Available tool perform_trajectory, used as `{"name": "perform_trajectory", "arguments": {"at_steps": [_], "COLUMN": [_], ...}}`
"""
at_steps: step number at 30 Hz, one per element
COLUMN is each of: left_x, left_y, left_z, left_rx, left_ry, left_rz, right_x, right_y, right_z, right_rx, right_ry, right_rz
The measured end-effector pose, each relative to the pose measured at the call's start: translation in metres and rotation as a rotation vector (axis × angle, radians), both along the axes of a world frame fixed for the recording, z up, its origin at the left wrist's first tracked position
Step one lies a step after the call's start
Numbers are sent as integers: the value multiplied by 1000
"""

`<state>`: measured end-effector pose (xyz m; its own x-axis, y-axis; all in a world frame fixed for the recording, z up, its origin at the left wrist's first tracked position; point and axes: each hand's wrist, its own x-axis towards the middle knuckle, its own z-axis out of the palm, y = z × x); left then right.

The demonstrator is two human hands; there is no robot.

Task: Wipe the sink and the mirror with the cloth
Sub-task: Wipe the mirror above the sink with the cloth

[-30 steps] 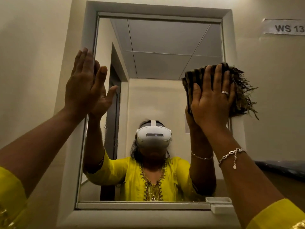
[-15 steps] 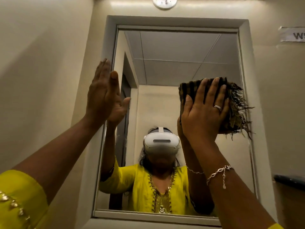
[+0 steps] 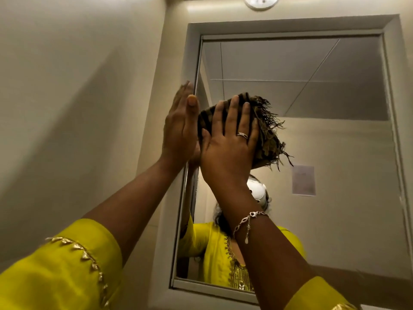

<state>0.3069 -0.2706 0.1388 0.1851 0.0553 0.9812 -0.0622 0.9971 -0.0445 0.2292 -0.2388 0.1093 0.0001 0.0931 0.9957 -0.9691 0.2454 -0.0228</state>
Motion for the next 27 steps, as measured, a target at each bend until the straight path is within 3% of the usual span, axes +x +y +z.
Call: {"name": "perform_trajectory", "arguments": {"at_steps": [8, 20, 24, 27], "left_x": [3, 2, 0, -2], "left_y": [-5, -4, -3, -5], "left_z": [1, 1, -3, -4], "left_rx": [31, 45, 30, -14], "left_ry": [-28, -43, -45, -68], "left_rz": [-53, 80, 194, 441], "right_x": [12, 4, -7, -18], "right_y": [-15, -4, 5, 12], "right_z": [2, -36, -40, -43], "right_rx": [43, 63, 80, 75], "right_ry": [72, 153, 152, 148], "right_rz": [-64, 61, 97, 100]}}
